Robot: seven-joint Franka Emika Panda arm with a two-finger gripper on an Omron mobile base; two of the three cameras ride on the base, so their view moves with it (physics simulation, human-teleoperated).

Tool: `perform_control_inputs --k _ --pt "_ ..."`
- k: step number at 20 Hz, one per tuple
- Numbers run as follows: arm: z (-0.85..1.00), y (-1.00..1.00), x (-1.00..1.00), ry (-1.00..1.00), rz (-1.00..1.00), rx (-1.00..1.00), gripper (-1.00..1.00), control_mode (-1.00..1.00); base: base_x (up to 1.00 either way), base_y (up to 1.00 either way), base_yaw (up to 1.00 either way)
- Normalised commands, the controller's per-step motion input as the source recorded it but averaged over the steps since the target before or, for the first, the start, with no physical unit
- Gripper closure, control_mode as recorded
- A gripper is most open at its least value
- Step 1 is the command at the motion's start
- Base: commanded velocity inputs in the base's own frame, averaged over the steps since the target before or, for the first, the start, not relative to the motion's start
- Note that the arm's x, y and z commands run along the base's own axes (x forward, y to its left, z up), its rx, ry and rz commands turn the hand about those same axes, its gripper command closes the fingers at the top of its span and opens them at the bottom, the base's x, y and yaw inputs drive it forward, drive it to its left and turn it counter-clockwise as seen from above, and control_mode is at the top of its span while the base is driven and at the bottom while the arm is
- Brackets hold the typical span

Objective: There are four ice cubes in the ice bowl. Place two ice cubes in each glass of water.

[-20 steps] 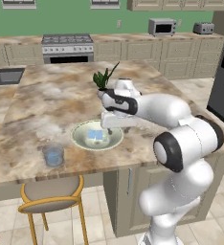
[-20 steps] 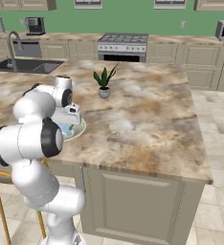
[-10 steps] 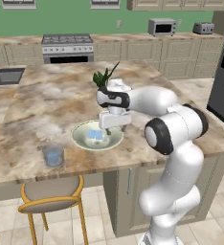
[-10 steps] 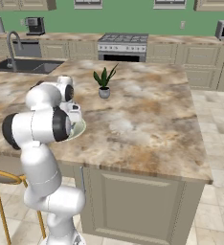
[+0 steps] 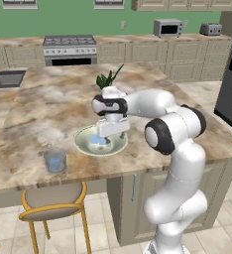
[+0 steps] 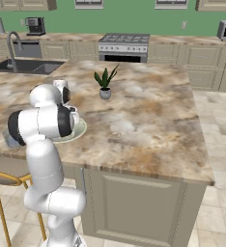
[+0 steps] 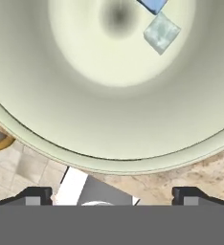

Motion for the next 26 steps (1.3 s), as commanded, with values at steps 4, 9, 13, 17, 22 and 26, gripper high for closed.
perform_control_inputs --k 4,9,13,17,22,26 --pt "-0.23 0.04 0.05 0.00 -0.03 -0.01 -1.00 -1.00 0.00 0.00 0.00" --pt "-0.22 0.00 0.15 0.00 -0.03 -0.01 -1.00 -1.00 0.00 0.00 0.00" --pt "-0.19 0.00 0.12 -0.06 -0.02 -0.05 -1.00 -1.00 0.00 0.00 0.00" --pt "-0.15 0.00 0.18 -0.11 -0.05 -0.06 -1.00 -1.00 0.00 0.00 0.00" --pt "-0.10 0.00 0.18 -0.09 -0.05 -0.02 -1.00 -1.00 0.00 0.00 0.00" --pt "-0.14 0.01 0.16 -0.06 -0.06 0.00 -1.00 -1.00 0.00 0.00 0.00"
